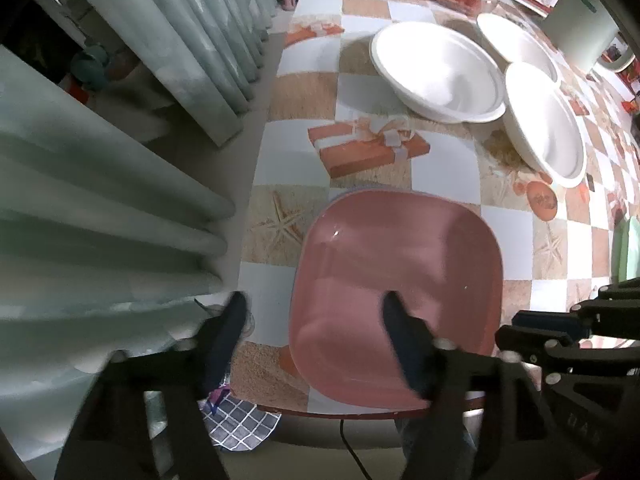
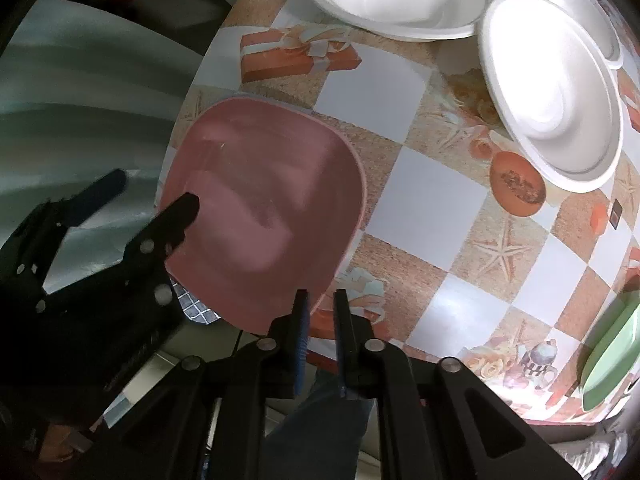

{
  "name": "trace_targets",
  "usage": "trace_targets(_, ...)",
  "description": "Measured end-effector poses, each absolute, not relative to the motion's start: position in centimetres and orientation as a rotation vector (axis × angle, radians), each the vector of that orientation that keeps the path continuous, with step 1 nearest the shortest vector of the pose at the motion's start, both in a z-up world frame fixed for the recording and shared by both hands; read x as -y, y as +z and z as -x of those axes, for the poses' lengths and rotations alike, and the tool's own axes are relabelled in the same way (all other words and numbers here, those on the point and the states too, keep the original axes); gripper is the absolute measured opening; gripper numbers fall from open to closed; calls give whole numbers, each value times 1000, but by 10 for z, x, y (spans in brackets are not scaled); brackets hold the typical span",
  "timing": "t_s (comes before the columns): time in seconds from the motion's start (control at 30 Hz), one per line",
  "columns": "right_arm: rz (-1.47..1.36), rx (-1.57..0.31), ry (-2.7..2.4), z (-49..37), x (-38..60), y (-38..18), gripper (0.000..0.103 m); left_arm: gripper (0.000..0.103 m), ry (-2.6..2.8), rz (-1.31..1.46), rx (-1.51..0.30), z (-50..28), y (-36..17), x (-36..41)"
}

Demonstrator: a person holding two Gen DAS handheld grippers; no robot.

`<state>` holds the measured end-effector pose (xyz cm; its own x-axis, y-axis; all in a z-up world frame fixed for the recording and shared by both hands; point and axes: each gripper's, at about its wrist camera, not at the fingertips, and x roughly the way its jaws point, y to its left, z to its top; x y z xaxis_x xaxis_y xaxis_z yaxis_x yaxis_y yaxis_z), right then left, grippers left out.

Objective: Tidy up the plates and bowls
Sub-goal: 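Lift the pink plate with both grippers and carry it over the blue plate, then lower the pink plate onto the blue plate and open both grippers, then move both open grippers to the rim of the mint-green plate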

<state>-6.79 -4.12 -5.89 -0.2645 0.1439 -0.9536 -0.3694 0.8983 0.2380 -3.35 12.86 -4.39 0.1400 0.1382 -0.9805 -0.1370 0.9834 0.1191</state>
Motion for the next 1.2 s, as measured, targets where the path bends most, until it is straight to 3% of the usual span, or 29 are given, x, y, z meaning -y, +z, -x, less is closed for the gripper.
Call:
trace_targets(0.03,172,-1768,493,68,44,-56,70,79,210,-4,-1418,33,-42,-128)
trace_targets(0.1,185,-1744,476,64,52,-53,88,81,238,3,-1442,32,-42,-130)
trace_targets(0.33,130,-1716,434,53,92,-39,89,93,192,51,-1470,35,-37,-117)
trace_targets(0.4,143,-1717,422,57,101,-33,89,102,160,46,-1470,35,-34,-104)
trace_targets(0.7,13,-1755,302,71,176,-32,89,102,-39,53,-1518,28,-21,-46)
trace_targets(1.2,-394,-1678,-36,97,339,-14,89,103,-330,-235,-1490,-18,-3,77)
